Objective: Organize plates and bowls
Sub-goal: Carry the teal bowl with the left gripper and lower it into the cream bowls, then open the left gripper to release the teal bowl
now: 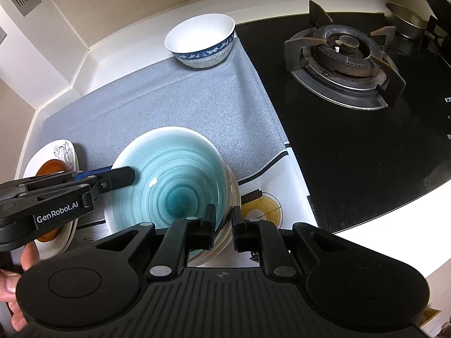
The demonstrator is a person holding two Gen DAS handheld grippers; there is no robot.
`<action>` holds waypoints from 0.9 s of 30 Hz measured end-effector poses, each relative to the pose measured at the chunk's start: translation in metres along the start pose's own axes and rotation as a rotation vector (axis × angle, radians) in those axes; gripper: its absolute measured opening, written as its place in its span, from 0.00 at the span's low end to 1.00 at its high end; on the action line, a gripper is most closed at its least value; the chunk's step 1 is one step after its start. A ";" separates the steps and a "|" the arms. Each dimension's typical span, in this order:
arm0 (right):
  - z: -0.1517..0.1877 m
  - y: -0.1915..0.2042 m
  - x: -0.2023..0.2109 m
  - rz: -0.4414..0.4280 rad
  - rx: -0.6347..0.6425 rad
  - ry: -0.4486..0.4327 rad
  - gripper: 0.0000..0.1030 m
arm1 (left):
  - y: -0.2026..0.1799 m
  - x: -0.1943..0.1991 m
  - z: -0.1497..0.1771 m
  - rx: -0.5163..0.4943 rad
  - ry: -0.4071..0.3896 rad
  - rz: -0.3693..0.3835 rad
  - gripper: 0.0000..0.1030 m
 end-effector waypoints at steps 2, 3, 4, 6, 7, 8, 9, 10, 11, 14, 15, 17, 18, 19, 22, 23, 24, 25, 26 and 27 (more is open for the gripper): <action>0.000 -0.001 0.000 0.000 -0.002 -0.002 0.14 | 0.000 0.001 -0.001 0.013 0.007 0.005 0.08; -0.001 -0.001 0.000 0.000 -0.005 0.000 0.13 | 0.001 0.002 -0.001 0.020 0.010 0.008 0.08; -0.001 -0.001 0.001 0.000 -0.008 0.001 0.13 | 0.001 0.004 -0.002 0.022 0.013 0.009 0.08; -0.002 -0.001 0.002 -0.002 -0.018 0.018 0.12 | -0.002 0.005 -0.002 0.006 0.019 0.005 0.08; -0.003 -0.001 0.003 -0.002 -0.018 0.028 0.12 | -0.002 0.004 -0.002 -0.002 0.025 0.002 0.08; -0.003 0.000 0.003 0.000 -0.014 0.034 0.12 | -0.002 0.002 -0.001 -0.004 0.032 0.001 0.08; -0.003 0.000 0.002 0.003 -0.010 0.039 0.12 | -0.001 0.001 -0.001 -0.001 0.032 0.000 0.08; -0.003 0.000 0.000 0.005 -0.009 0.040 0.12 | -0.001 0.001 -0.001 0.001 0.032 -0.001 0.08; -0.004 0.000 0.000 0.007 -0.011 0.040 0.12 | -0.002 0.001 -0.002 -0.003 0.033 -0.005 0.08; -0.006 0.000 -0.001 0.005 -0.010 0.042 0.12 | -0.003 0.000 -0.002 -0.006 0.036 -0.007 0.08; -0.006 0.000 0.000 0.002 -0.012 0.045 0.12 | -0.003 0.000 -0.002 -0.006 0.036 -0.006 0.08; -0.007 0.000 0.002 0.003 -0.009 0.036 0.13 | -0.003 0.002 -0.002 -0.008 0.024 -0.010 0.08; -0.008 0.001 0.005 0.010 0.003 0.021 0.13 | -0.004 0.004 -0.003 -0.011 0.015 -0.011 0.08; -0.009 0.003 0.008 0.019 0.020 0.003 0.13 | -0.004 0.004 -0.004 -0.014 0.010 -0.011 0.08; -0.014 0.005 0.011 0.031 0.059 -0.042 0.13 | -0.004 0.002 -0.008 -0.018 0.003 -0.005 0.08; -0.015 0.006 0.010 0.031 0.064 -0.051 0.13 | -0.004 0.002 -0.008 -0.019 0.002 -0.002 0.08; -0.017 0.006 0.008 0.029 0.068 -0.060 0.13 | -0.004 0.001 -0.009 -0.024 0.001 -0.002 0.08; -0.018 0.006 0.007 0.027 0.071 -0.067 0.13 | -0.004 0.000 -0.009 -0.030 -0.001 0.002 0.08; -0.019 0.005 0.005 0.022 0.070 -0.066 0.13 | -0.003 -0.001 -0.009 -0.032 -0.002 0.010 0.08; -0.019 0.005 0.001 0.017 0.065 -0.055 0.13 | -0.001 -0.003 -0.009 -0.025 0.003 0.016 0.08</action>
Point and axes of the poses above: each gripper's, at about its wrist camera, not at the fingertips, and x roughly against the way its jaws point, y to its left, z to its underside, the point moved 2 cm from there along -x, roughly the way its jaws point, and after that the axes turned 5 degrees about -y, right-handed, at the moved point
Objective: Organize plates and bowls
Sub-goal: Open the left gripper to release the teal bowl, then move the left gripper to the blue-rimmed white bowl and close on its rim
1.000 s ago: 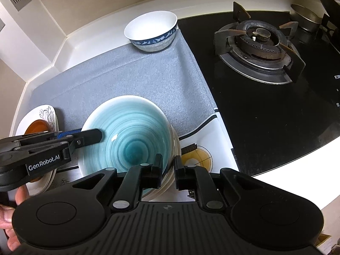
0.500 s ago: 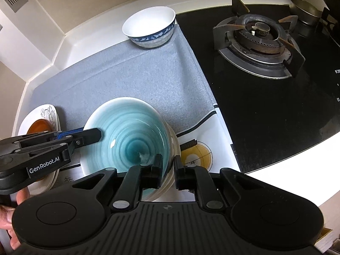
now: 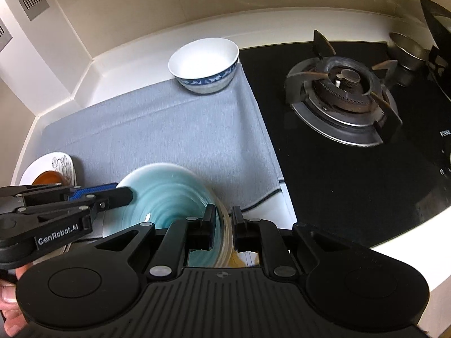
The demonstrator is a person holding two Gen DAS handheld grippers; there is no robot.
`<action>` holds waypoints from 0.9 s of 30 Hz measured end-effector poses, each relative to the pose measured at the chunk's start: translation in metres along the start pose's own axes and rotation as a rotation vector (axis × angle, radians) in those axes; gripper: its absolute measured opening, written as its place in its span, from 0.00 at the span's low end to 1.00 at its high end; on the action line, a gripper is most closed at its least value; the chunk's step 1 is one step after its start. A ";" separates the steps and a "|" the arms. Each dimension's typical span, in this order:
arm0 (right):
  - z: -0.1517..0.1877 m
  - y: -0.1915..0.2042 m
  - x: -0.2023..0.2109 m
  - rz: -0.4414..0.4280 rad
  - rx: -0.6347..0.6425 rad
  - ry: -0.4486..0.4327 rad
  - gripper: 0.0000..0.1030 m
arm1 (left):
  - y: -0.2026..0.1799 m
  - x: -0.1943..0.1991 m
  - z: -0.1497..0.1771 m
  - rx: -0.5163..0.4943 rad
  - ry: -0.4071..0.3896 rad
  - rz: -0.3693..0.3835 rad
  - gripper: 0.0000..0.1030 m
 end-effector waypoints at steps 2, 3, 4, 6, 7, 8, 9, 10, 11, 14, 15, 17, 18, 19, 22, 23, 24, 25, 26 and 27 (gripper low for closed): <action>0.000 -0.003 -0.005 -0.008 -0.018 0.011 0.10 | 0.002 0.000 0.000 0.016 0.009 0.007 0.08; 0.001 -0.003 -0.006 -0.010 -0.020 0.015 0.10 | 0.001 0.000 0.001 0.012 0.009 0.005 0.08; 0.001 -0.003 -0.008 -0.010 -0.019 0.019 0.09 | 0.001 0.000 0.001 0.006 0.007 0.003 0.08; 0.002 -0.002 -0.009 -0.011 -0.016 0.025 0.08 | 0.000 0.001 0.002 0.010 0.009 -0.002 0.08; 0.003 -0.001 -0.010 -0.011 -0.017 0.027 0.08 | 0.000 0.001 0.001 0.013 0.011 -0.005 0.08; 0.003 -0.001 -0.009 -0.010 -0.021 0.028 0.08 | 0.000 0.003 0.000 0.012 0.010 -0.007 0.08; 0.002 -0.001 -0.008 -0.011 -0.024 0.027 0.08 | -0.001 0.004 0.000 0.011 0.003 -0.006 0.08; 0.002 0.000 -0.006 -0.011 -0.023 0.021 0.08 | 0.000 0.005 0.000 0.012 -0.005 -0.003 0.08; 0.002 0.000 -0.005 -0.013 -0.017 0.012 0.08 | 0.000 0.005 0.001 0.016 -0.009 0.000 0.08; 0.005 -0.001 -0.007 -0.016 0.009 0.012 0.08 | 0.001 0.005 0.002 0.023 -0.001 -0.004 0.08; 0.007 -0.001 -0.010 -0.017 0.013 0.024 0.07 | 0.000 0.005 0.003 0.017 -0.002 -0.007 0.08; 0.009 -0.001 -0.011 -0.020 0.015 0.020 0.07 | 0.001 0.006 0.003 0.028 0.000 -0.007 0.08; 0.009 0.000 -0.011 -0.018 0.023 0.020 0.07 | 0.003 0.008 0.003 0.040 -0.001 -0.007 0.08; 0.008 0.001 -0.011 -0.017 0.024 0.021 0.07 | 0.004 0.010 0.001 0.056 -0.005 -0.003 0.08; 0.005 -0.002 -0.005 -0.038 0.002 0.012 0.11 | 0.009 0.020 -0.009 0.097 -0.054 0.007 0.10; 0.004 -0.001 -0.001 -0.043 0.010 0.009 0.12 | 0.010 0.023 -0.013 0.108 -0.072 0.006 0.10; 0.003 -0.001 0.004 -0.049 0.020 -0.003 0.12 | 0.013 0.024 -0.019 0.126 -0.094 0.004 0.11; 0.002 -0.002 0.010 -0.055 0.031 -0.022 0.12 | 0.015 0.025 -0.024 0.142 -0.111 0.001 0.11; 0.001 -0.003 0.016 -0.059 0.040 -0.037 0.13 | 0.018 0.024 -0.030 0.160 -0.129 -0.003 0.11; 0.001 -0.005 0.022 -0.062 0.045 -0.052 0.13 | 0.021 0.022 -0.036 0.176 -0.140 -0.010 0.11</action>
Point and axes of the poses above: each gripper's, at about its wrist camera, not at the fingertips, and x roughly against the way its jaws point, y to its left, z to its underside, the point moved 2 cm from there along -x, roughly the way its jaws point, and after that the axes turned 5 degrees about -y, right-handed, at the moved point
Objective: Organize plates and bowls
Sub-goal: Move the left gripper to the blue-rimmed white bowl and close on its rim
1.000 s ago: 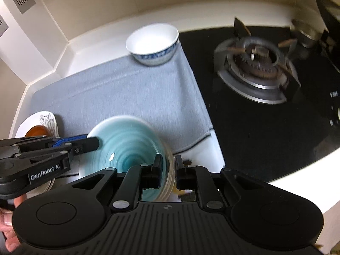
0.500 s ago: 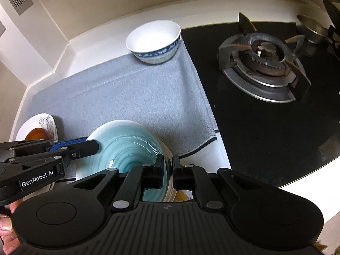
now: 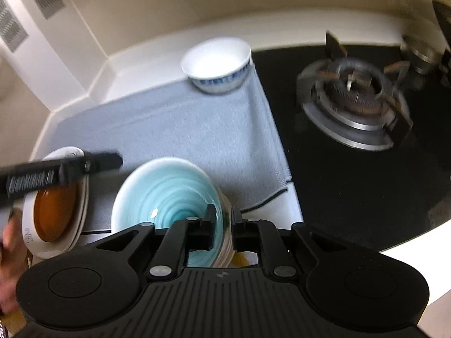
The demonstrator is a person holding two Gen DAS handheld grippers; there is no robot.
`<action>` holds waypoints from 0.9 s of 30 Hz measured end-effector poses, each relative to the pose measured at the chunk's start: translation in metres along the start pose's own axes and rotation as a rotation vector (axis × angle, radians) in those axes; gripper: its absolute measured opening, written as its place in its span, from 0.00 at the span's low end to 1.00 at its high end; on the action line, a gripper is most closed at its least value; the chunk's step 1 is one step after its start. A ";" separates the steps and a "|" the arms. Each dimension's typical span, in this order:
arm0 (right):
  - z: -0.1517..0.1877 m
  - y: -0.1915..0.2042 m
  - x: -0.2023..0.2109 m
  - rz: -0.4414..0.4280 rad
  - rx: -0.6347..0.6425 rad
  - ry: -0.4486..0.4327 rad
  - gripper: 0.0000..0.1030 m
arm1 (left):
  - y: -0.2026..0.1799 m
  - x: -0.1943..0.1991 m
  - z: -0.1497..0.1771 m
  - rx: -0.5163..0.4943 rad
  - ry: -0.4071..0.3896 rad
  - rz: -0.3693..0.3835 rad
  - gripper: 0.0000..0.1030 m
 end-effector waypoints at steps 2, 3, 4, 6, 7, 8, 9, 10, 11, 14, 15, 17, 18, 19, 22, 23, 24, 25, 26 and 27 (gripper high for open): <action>-0.002 -0.004 0.011 -0.007 0.008 -0.034 0.15 | 0.005 -0.011 -0.015 0.042 -0.007 -0.016 0.16; -0.003 -0.007 0.016 -0.012 0.011 -0.046 0.16 | 0.007 -0.018 -0.023 0.065 -0.014 -0.016 0.25; -0.004 -0.011 0.021 -0.018 0.009 -0.055 0.21 | 0.009 -0.025 -0.030 0.083 -0.023 -0.017 0.32; -0.007 -0.018 0.029 -0.028 0.005 -0.071 0.22 | 0.014 -0.044 -0.045 0.120 -0.027 -0.033 0.32; -0.009 -0.022 0.032 -0.031 0.006 -0.074 0.22 | 0.017 -0.053 -0.052 0.144 -0.024 -0.041 0.32; -0.011 -0.025 0.035 -0.029 0.007 -0.075 0.22 | 0.021 -0.063 -0.059 0.171 -0.025 -0.039 0.32; -0.013 -0.029 0.038 -0.026 0.010 -0.079 0.22 | 0.025 -0.074 -0.066 0.190 -0.030 -0.047 0.32; -0.016 -0.032 0.042 -0.025 0.012 -0.086 0.22 | 0.027 -0.084 -0.071 0.194 -0.029 -0.068 0.32; -0.018 -0.036 0.044 -0.024 0.012 -0.090 0.22 | 0.030 -0.094 -0.076 0.199 -0.022 -0.091 0.32; -0.023 -0.050 0.052 -0.017 0.001 -0.093 0.22 | 0.038 -0.123 -0.084 0.240 0.003 -0.105 0.32; -0.023 -0.054 0.054 -0.016 0.000 -0.096 0.23 | 0.041 -0.131 -0.086 0.249 0.014 -0.105 0.32; -0.025 -0.062 0.057 -0.012 -0.007 -0.098 0.23 | 0.044 -0.145 -0.087 0.255 0.039 -0.114 0.32; -0.024 -0.066 0.058 -0.009 -0.014 -0.098 0.23 | 0.046 -0.151 -0.086 0.260 0.052 -0.125 0.32; -0.025 -0.070 0.059 -0.009 -0.020 -0.096 0.23 | 0.047 -0.156 -0.085 0.264 0.062 -0.131 0.31; -0.026 -0.078 0.058 -0.014 -0.025 -0.090 0.22 | 0.051 -0.165 -0.083 0.281 0.071 -0.101 0.20; -0.027 -0.079 0.058 -0.017 -0.025 -0.088 0.22 | 0.050 -0.165 -0.082 0.278 0.070 -0.086 0.15; -0.028 -0.080 0.057 -0.023 -0.025 -0.085 0.23 | 0.049 -0.164 -0.082 0.265 0.069 -0.073 0.12; -0.029 -0.080 0.055 -0.029 -0.024 -0.081 0.23 | 0.048 -0.163 -0.083 0.251 0.074 -0.071 0.12; -0.031 -0.080 0.054 -0.037 -0.021 -0.077 0.22 | 0.046 -0.161 -0.081 0.242 0.083 -0.070 0.12; -0.033 -0.079 0.051 -0.046 -0.018 -0.073 0.22 | 0.047 -0.158 -0.080 0.241 0.091 -0.069 0.12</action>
Point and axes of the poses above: each gripper's, at about its wrist camera, not at the fingertips, and x roughly against the way its jaws point, y to its left, z to its underside, the point moved 2 cm from there along -x, roughly the way its jaws point, and after that the axes turned 5 degrees about -y, right-handed, at the moved point
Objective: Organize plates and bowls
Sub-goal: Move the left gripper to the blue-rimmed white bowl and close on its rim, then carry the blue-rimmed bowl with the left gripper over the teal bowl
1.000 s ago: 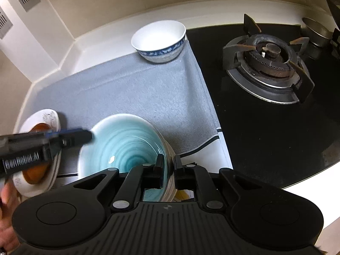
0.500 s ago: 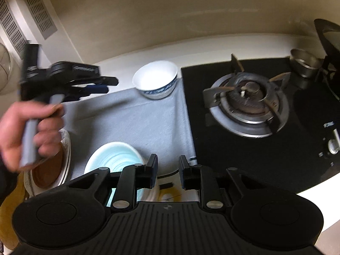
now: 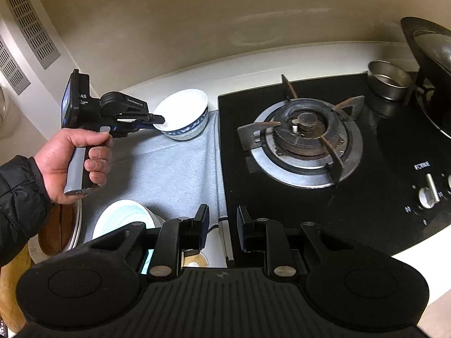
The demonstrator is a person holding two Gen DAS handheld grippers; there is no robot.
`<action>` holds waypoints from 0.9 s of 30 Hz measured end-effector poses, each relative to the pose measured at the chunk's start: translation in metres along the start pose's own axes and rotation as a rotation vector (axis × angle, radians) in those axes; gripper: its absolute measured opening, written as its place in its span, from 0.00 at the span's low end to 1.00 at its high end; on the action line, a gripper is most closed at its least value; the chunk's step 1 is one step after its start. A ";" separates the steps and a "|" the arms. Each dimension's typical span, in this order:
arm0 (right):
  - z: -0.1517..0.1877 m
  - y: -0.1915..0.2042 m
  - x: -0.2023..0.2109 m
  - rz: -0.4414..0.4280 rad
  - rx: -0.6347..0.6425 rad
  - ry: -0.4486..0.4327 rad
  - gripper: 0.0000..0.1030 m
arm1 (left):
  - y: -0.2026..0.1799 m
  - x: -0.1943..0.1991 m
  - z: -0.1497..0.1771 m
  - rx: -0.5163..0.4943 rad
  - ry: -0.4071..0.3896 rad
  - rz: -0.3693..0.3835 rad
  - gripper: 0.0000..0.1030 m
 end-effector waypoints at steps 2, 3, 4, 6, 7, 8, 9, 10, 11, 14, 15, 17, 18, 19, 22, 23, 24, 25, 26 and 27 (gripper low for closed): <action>-0.004 0.003 -0.007 -0.015 0.014 0.008 0.23 | 0.008 0.012 0.005 0.013 0.020 0.002 0.12; -0.006 0.005 -0.009 -0.023 0.022 0.010 0.23 | 0.011 0.018 0.008 0.016 0.029 0.005 0.12; -0.008 0.007 -0.012 -0.034 0.030 0.012 0.23 | 0.016 0.027 0.013 0.016 0.037 0.008 0.12; -0.013 0.012 -0.019 -0.055 0.042 0.016 0.23 | 0.025 0.045 0.023 0.014 0.060 0.003 0.12; -0.015 0.014 -0.023 -0.065 0.048 0.018 0.23 | 0.028 0.053 0.029 0.004 0.070 -0.003 0.13; -0.018 0.017 -0.028 -0.073 0.055 0.022 0.23 | 0.033 0.064 0.035 -0.014 0.078 -0.009 0.13; -0.020 0.020 -0.032 -0.083 0.062 0.025 0.23 | 0.036 0.071 0.041 -0.026 0.086 -0.015 0.13; -0.023 0.023 -0.037 -0.094 0.067 0.028 0.23 | 0.040 0.078 0.047 -0.033 0.094 -0.019 0.13; -0.026 0.027 -0.043 -0.104 0.070 0.031 0.23 | 0.040 0.081 0.051 -0.035 0.097 -0.022 0.13; -0.037 0.038 -0.062 -0.132 0.080 0.041 0.23 | 0.044 0.095 0.058 -0.059 0.048 -0.064 0.18; -0.042 0.042 -0.071 -0.139 0.082 0.045 0.23 | 0.046 0.098 0.058 -0.055 0.034 -0.073 0.23; -0.050 0.051 -0.087 -0.155 0.090 0.056 0.26 | 0.048 0.106 0.058 -0.034 -0.002 -0.066 0.23; -0.053 0.056 -0.096 -0.156 0.098 0.063 0.28 | 0.049 0.107 0.056 -0.034 -0.023 -0.071 0.23; -0.055 0.061 -0.105 -0.154 0.108 0.070 0.31 | 0.049 0.109 0.055 -0.039 -0.040 -0.075 0.23; -0.062 0.072 -0.130 -0.150 0.131 0.095 0.37 | 0.047 0.105 0.052 -0.051 -0.054 -0.075 0.23; -0.063 0.073 -0.138 -0.142 0.134 0.104 0.39 | 0.047 0.101 0.052 -0.052 -0.049 -0.082 0.23; -0.063 0.075 -0.147 -0.132 0.132 0.118 0.39 | 0.047 0.098 0.051 -0.058 -0.047 -0.085 0.23; -0.064 0.076 -0.156 -0.125 0.125 0.133 0.39 | 0.048 0.097 0.050 -0.065 -0.047 -0.089 0.23; -0.064 0.076 -0.163 -0.122 0.118 0.143 0.39 | 0.048 0.095 0.050 -0.068 -0.046 -0.097 0.23; -0.064 0.077 -0.168 -0.121 0.114 0.152 0.39 | 0.048 0.093 0.050 -0.073 -0.043 -0.103 0.22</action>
Point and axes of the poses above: each gripper's, at about its wrist camera, not at the fingertips, and x roughly against the way its jaws point, y to its left, z to its underside, the point moved 2 cm from there along -x, roughly the way its jaws point, and after that the axes turned 5 degrees about -y, right-handed, at the moved point
